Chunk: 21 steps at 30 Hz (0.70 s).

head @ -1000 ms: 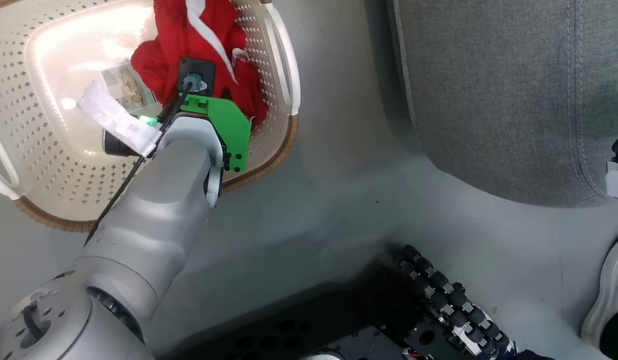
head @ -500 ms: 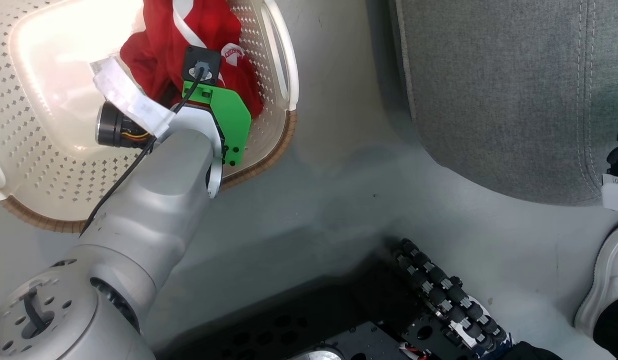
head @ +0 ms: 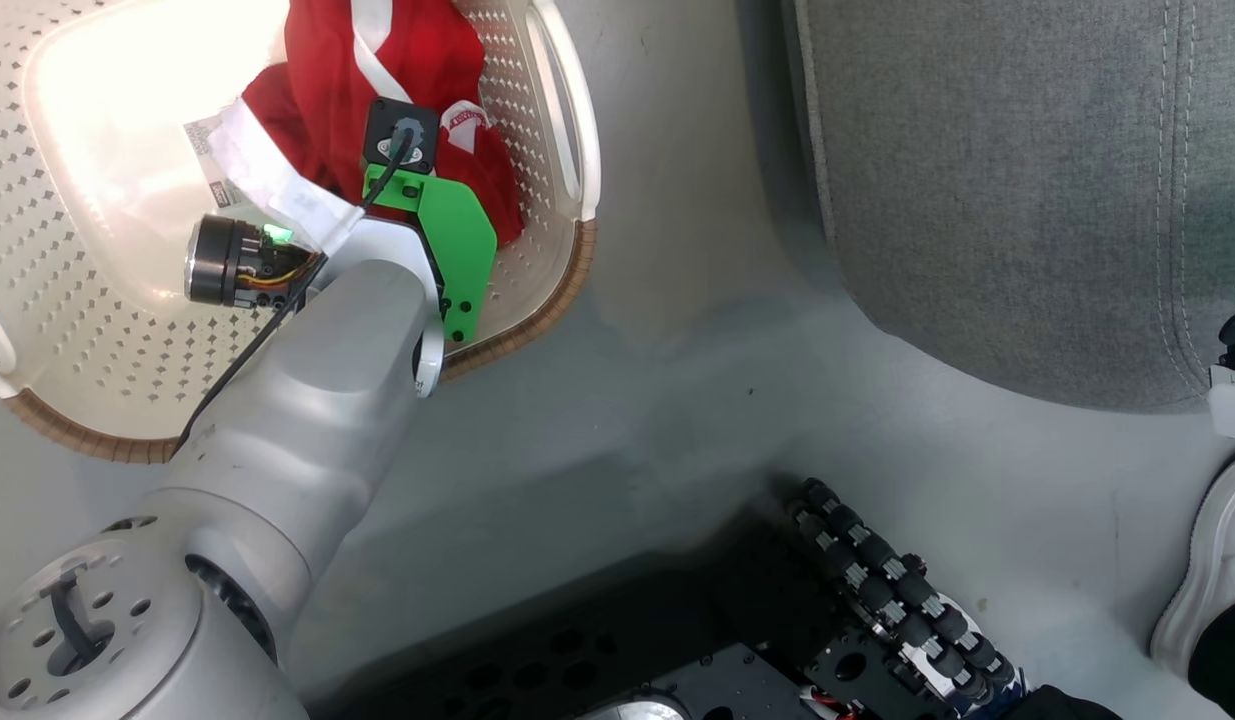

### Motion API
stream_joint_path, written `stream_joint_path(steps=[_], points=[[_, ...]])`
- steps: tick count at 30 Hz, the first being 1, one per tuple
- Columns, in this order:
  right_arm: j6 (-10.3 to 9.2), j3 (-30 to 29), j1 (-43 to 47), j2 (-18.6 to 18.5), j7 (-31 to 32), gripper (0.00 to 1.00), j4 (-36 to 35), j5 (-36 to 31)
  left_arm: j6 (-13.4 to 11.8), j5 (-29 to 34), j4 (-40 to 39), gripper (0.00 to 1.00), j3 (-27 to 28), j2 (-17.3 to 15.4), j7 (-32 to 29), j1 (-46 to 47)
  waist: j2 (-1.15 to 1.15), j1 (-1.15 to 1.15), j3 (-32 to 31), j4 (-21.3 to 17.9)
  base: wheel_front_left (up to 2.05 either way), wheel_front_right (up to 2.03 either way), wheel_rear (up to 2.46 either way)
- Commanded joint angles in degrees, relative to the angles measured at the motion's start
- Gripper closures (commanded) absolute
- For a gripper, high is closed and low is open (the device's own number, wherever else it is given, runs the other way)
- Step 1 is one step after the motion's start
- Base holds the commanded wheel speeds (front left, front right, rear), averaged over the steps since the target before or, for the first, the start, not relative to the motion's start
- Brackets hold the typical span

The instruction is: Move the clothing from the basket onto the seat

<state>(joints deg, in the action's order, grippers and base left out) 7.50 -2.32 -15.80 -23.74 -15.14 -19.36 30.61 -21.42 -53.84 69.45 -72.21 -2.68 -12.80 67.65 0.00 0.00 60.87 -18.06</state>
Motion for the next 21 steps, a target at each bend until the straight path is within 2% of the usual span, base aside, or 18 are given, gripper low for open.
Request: stream_joint_path(steps=[1, 6, 7, 8, 21], points=[[-0.02, -0.1, 0.6, -0.1, 0.0, 0.00, -0.3, -0.4, -0.5, -0.7, -0.2, 0.00, 0.0, -0.4, 0.9, 1.2, 0.00, 0.00, -0.1, -0.1, 0.00, 0.00, 0.00], [-0.02, -0.3, 1.2, -0.3, 0.0, 0.00, -0.6, -0.6, 0.0, -2.2, -0.7, 0.02, 0.2, -0.4, 2.3, 1.5, 0.00, 0.00, 0.0, -0.2, 0.00, 0.00, 0.00], [-0.02, -0.3, 1.2, -0.3, 0.0, 0.00, -0.7, -0.6, 0.3, -2.5, -0.9, 0.60, 0.3, -0.4, 2.6, 1.5, 0.00, 0.00, 0.0, -0.2, 0.00, 0.00, 0.00], [-0.02, -0.3, 1.2, -0.3, 0.0, 0.00, -0.7, -0.6, 0.6, -2.7, -1.2, 1.00, 0.3, -0.4, 3.1, 1.5, 0.00, 0.00, 0.0, -0.2, 0.00, 0.00, 0.00], [-0.02, 0.1, -2.2, 0.3, 0.0, 0.00, -0.3, -1.2, 2.0, -7.0, -0.4, 1.00, 1.0, -0.4, 8.7, 0.5, 0.00, 0.00, -1.8, -0.1, 0.00, 0.00, 0.00]])
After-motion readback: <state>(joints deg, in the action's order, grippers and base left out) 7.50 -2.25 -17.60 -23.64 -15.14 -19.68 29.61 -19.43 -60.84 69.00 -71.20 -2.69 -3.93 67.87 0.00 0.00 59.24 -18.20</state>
